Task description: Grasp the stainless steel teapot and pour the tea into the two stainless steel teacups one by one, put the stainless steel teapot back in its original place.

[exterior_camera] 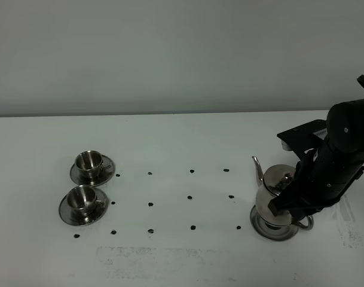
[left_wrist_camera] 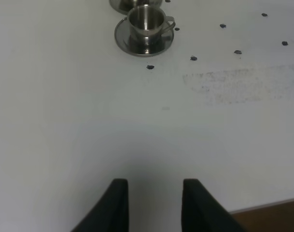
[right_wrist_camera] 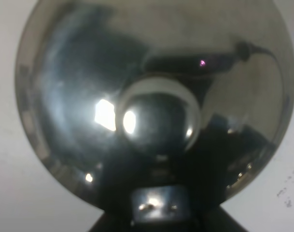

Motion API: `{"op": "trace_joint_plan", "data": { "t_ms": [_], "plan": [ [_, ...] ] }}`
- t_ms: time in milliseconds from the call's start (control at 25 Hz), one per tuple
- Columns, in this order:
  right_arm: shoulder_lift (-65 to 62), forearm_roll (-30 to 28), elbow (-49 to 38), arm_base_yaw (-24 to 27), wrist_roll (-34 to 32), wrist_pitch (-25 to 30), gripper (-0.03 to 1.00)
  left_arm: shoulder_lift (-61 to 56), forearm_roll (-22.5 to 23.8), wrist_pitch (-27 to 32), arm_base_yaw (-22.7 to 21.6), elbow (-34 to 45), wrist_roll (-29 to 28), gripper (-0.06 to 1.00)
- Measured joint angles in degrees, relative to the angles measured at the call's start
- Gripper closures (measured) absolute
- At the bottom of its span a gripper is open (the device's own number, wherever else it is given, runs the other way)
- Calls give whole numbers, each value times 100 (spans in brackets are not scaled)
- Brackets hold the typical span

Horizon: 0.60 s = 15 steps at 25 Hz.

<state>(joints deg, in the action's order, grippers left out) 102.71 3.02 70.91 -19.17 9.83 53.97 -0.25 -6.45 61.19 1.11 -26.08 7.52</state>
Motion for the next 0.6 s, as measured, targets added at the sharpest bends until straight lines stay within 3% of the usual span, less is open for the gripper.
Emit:
{"op": "trace_joint_plan", "data": {
  "t_ms": [360, 600],
  "plan": [
    [-217, -339, 395, -504, 17, 246, 78, 0, 0, 0, 0, 0, 0, 64],
    [334, -510, 1644, -1014, 121, 675, 78, 0, 0, 0, 0, 0, 0, 64]
  ]
}}
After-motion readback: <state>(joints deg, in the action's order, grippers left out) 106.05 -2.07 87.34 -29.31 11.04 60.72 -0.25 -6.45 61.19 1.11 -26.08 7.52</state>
